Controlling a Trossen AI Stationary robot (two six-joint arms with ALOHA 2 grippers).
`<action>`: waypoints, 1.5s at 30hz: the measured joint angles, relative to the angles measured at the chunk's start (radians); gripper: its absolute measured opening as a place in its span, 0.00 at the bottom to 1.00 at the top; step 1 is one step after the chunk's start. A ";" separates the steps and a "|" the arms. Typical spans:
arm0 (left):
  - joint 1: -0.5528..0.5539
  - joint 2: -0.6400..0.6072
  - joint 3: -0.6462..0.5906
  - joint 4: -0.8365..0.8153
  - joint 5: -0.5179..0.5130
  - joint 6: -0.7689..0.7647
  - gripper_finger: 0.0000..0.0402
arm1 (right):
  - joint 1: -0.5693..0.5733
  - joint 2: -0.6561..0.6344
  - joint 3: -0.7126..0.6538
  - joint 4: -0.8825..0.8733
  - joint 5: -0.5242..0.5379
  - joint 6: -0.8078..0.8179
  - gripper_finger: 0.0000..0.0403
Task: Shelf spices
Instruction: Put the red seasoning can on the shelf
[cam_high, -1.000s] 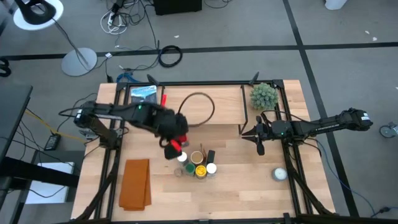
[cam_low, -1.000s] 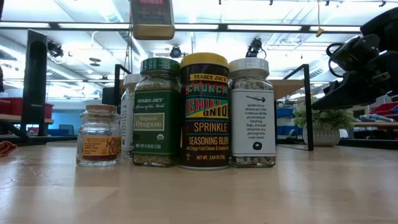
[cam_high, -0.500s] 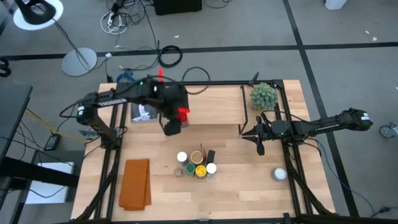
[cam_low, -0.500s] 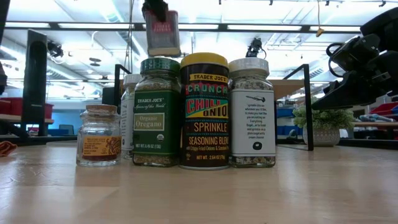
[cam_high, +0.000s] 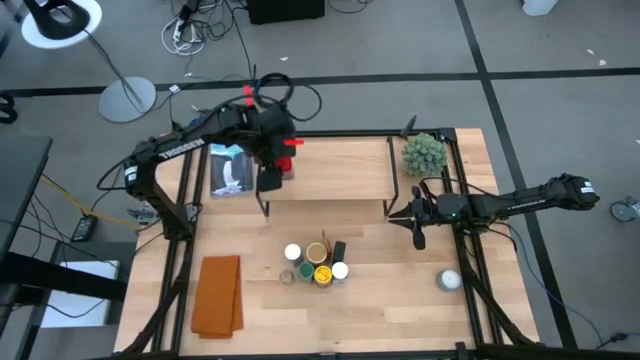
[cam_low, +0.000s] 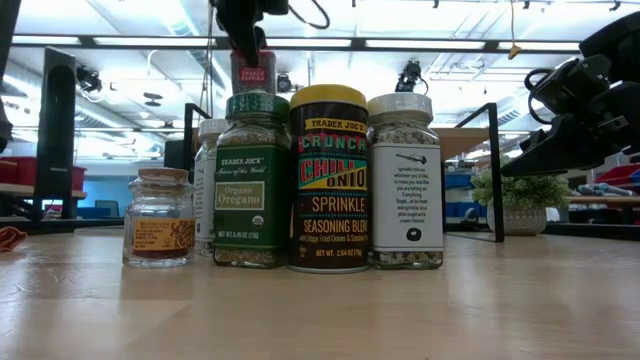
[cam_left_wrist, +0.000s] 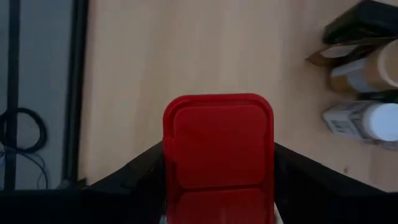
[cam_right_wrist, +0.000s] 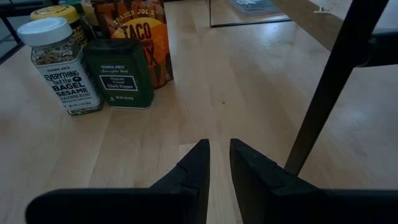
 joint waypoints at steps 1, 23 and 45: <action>0.017 0.000 0.000 0.004 0.000 0.005 0.61 | 0.000 0.000 0.000 0.000 0.000 0.000 0.16; 0.263 0.114 0.000 0.148 0.182 0.188 0.61 | 0.000 0.000 0.000 0.000 0.000 0.000 0.16; 0.266 0.141 -0.001 0.158 0.118 0.233 0.61 | 0.000 0.000 0.000 0.027 0.000 0.000 0.16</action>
